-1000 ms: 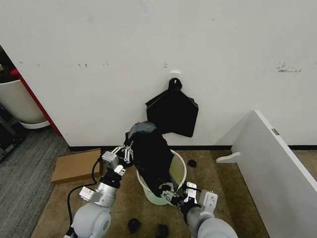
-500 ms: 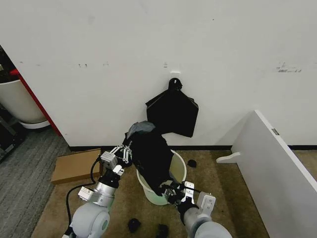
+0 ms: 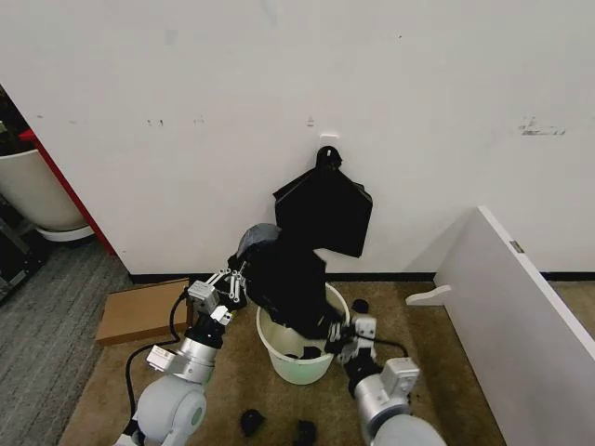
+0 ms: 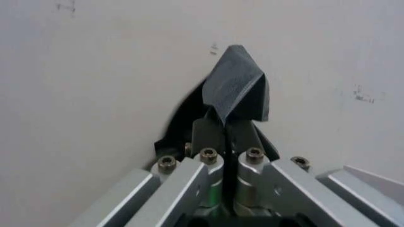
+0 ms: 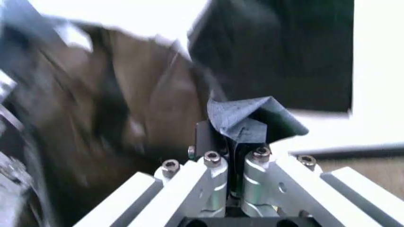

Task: Place the garbage bag over the trash bin.

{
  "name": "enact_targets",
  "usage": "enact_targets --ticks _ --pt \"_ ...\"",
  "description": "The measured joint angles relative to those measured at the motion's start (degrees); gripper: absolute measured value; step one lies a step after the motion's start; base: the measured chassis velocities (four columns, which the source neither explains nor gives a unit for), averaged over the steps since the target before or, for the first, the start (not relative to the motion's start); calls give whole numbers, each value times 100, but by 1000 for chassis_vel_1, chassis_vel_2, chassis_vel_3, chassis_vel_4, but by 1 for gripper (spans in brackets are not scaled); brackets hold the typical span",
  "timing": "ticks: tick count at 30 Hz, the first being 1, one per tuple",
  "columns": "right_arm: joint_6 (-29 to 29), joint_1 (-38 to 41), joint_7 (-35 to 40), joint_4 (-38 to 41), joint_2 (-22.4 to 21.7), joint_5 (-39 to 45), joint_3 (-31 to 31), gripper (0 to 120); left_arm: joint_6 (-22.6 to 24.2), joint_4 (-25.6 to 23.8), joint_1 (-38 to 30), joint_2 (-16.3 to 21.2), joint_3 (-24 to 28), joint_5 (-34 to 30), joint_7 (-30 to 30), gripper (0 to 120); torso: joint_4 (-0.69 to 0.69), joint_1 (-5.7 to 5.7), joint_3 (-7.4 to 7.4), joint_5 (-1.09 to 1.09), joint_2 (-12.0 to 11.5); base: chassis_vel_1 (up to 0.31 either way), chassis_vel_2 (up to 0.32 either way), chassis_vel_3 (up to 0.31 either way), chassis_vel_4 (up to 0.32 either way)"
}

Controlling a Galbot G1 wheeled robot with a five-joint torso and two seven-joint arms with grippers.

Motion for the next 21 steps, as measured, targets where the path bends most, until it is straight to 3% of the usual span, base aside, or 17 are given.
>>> enact_targets --ticks 7,21 --pt "-193 -101 -11 591 -34 -2 76 0 104 106 29 -88 75 -338 -74 0 -1 0 0 0 0 0 0 0 0" --pt "-1227 337 893 850 77 1458 135 0 508 544 20 -385 237 -982 -262 0 0 -1 0 1 0 0 0 0 0"
